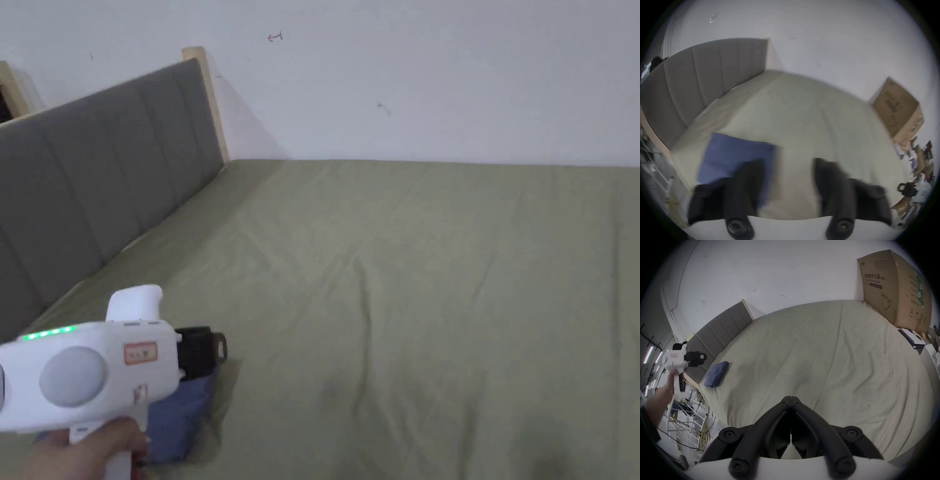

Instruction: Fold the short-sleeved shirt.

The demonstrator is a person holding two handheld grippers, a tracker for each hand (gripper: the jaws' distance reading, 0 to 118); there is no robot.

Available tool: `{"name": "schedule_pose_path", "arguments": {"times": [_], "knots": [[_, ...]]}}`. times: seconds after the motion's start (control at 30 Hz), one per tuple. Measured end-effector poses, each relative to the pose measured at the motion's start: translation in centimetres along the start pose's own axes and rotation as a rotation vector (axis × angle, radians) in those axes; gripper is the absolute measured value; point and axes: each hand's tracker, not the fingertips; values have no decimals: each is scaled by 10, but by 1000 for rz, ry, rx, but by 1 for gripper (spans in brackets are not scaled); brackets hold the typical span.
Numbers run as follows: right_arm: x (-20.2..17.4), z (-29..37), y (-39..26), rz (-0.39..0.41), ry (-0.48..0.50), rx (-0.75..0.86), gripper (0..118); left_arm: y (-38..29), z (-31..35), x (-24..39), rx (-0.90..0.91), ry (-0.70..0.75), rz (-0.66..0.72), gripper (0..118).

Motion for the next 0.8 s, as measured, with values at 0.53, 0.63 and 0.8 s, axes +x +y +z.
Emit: {"name": "schedule_pose_path", "arguments": {"times": [0.53, 0.63, 0.8], "knots": [[-20, 154, -10, 118, -138, 658, 0, -96, 150, 213, 601, -146, -271, 0], [-29, 177, -9, 146, -213, 800, 0, -99, 171, 224, 679, -116, -321, 0], [-35, 179, -8, 232, -274, 824, 0, -108, 187, 230, 784, -50, -349, 0]]}}
